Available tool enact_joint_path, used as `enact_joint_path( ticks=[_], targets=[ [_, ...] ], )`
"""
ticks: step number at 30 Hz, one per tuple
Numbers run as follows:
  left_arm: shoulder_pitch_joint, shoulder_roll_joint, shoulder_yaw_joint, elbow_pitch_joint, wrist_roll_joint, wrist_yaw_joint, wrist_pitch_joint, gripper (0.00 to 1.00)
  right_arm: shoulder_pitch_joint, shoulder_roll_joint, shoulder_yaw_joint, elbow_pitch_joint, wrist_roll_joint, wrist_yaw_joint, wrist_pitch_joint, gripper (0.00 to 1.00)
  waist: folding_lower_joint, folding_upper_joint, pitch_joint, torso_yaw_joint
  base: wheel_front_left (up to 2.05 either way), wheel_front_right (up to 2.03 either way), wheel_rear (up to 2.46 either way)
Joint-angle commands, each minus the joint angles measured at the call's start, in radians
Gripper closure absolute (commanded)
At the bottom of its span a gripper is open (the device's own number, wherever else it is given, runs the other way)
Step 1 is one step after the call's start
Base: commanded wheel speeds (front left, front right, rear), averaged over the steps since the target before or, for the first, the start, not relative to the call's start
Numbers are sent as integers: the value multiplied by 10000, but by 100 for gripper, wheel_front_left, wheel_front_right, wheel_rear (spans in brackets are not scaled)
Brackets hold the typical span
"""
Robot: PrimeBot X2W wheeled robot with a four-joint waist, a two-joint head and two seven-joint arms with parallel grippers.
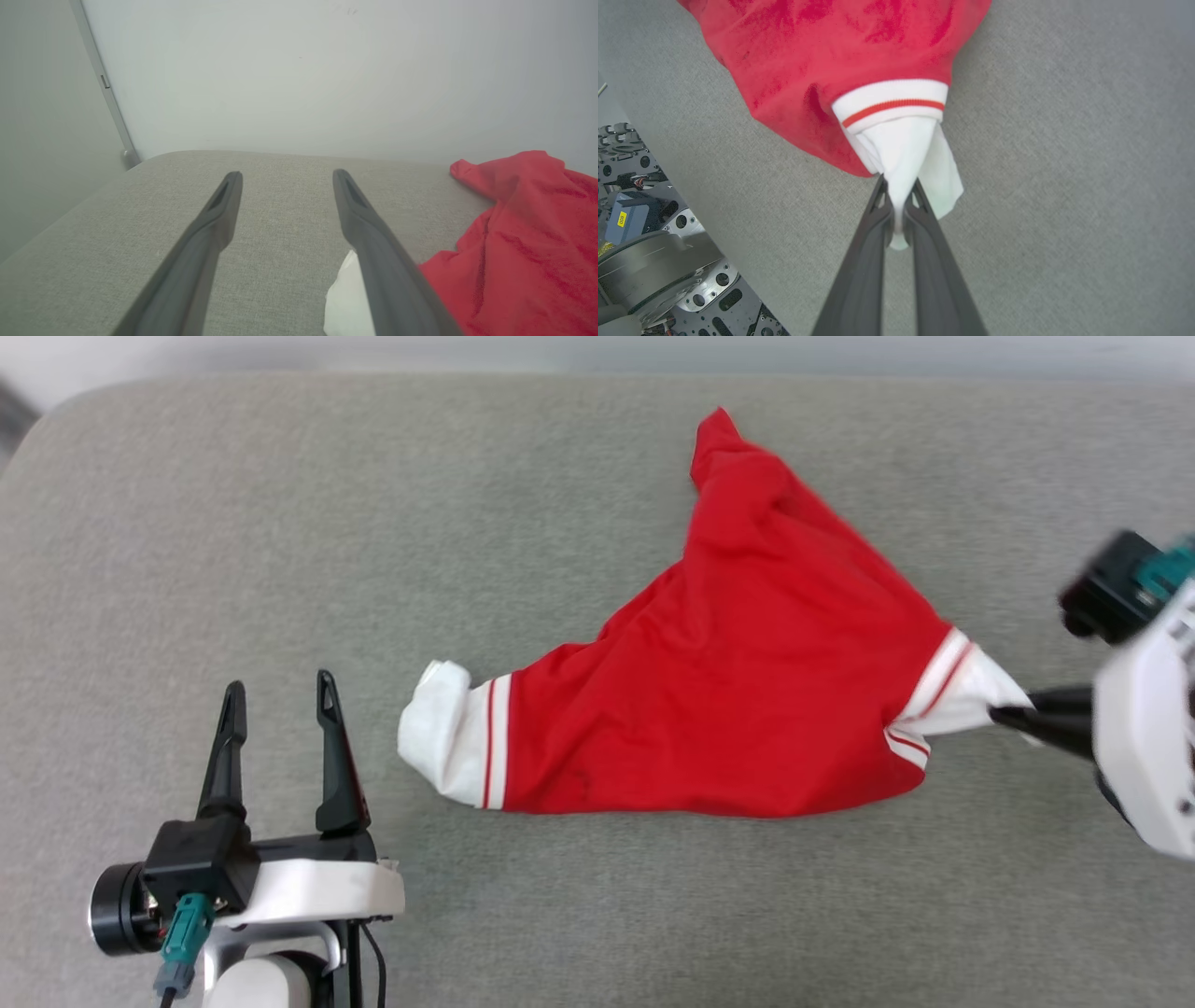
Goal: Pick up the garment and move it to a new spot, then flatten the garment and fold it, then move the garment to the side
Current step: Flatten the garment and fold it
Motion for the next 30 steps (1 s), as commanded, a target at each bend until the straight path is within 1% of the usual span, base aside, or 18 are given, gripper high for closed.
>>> enact_joint_path(
  ticks=[1, 5, 7, 9, 12, 14, 17, 19, 24, 28, 30],
  targets=[
    [157, -3, 55, -57, 66, 14, -25, 0, 338, -325, -134, -297, 130, -3, -168, 100, 1, 0, -264, -309, 0, 0, 0],
    [370, -3, 192, -152, 128, -9, -25, 0, 1164, -1510, -637, -1281, 597, -3, -593, 100, 1, 0, -373, -550, 0, 0, 0],
    [410, -3, 273, -216, 145, -45, -25, 0, 1490, -2101, -903, -1628, 759, -4, -704, 100, 1, 0, -347, -640, 0, 0, 0],
    [423, -3, 311, -264, 186, -76, -25, 0, 1741, -2562, -1178, -1784, 878, -3, -807, 100, 1, 0, -264, -704, 0, 0, 0],
    [259, -3, 285, -302, 210, -151, -25, 0, 1965, -2908, -1601, -1677, 975, -3, -916, 100, 1, 0, -20, -728, 0, 0, 0],
    [77, -3, 212, -310, 193, -161, -25, 0, 2008, -2851, -1876, -1332, 943, -4, -859, 100, 1, 0, 197, -676, 0, 0, 0],
    [-149, -3, 101, -305, 152, -192, -25, 0, 1827, -2282, -2253, -505, 784, -3, -517, 100, 1, 0, 587, -570, 0, 0, 0],
    [-321, 0, 48, -290, 154, -219, -25, 0, 1497, -1710, -2509, 271, 454, -4, -114, 100, 1, 0, 868, -486, 0, 0, 0],
    [-766, -3, -109, -219, 151, -296, -25, 0, 519, 371, -3089, 2949, -828, -3, 579, 100, 1, 0, 1485, -177, 0, 0, 0],
    [-1001, -3, -161, -207, 148, -320, -25, 0, 24, 1939, -3188, 4844, -2000, -3, 722, 100, 1, 0, 1798, -2, 0, 0, 0],
    [-1104, -4, -188, -204, 135, -326, -25, 0, -53, 2555, -3109, 5531, -2436, -3, 678, 100, 1, 0, 1907, 57, 0, 0, 0]
  ],
)
